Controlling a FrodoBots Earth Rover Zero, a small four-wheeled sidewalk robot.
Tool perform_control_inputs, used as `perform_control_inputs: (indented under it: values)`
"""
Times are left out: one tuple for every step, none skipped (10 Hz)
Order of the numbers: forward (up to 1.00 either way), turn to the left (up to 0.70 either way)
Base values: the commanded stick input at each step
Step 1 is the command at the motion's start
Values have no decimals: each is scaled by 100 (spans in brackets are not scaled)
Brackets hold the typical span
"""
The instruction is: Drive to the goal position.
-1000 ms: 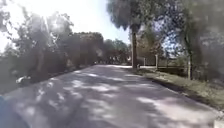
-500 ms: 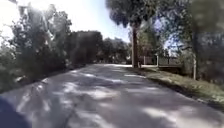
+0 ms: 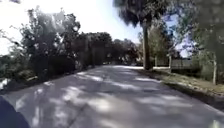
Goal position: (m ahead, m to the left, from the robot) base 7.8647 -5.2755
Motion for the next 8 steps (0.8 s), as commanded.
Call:
perform_control_inputs:
  values:
    - [70,0]
    - [70,0]
    - [70,0]
    - [70,0]
    - [70,0]
    - [70,0]
    - [70,0]
    - [70,0]
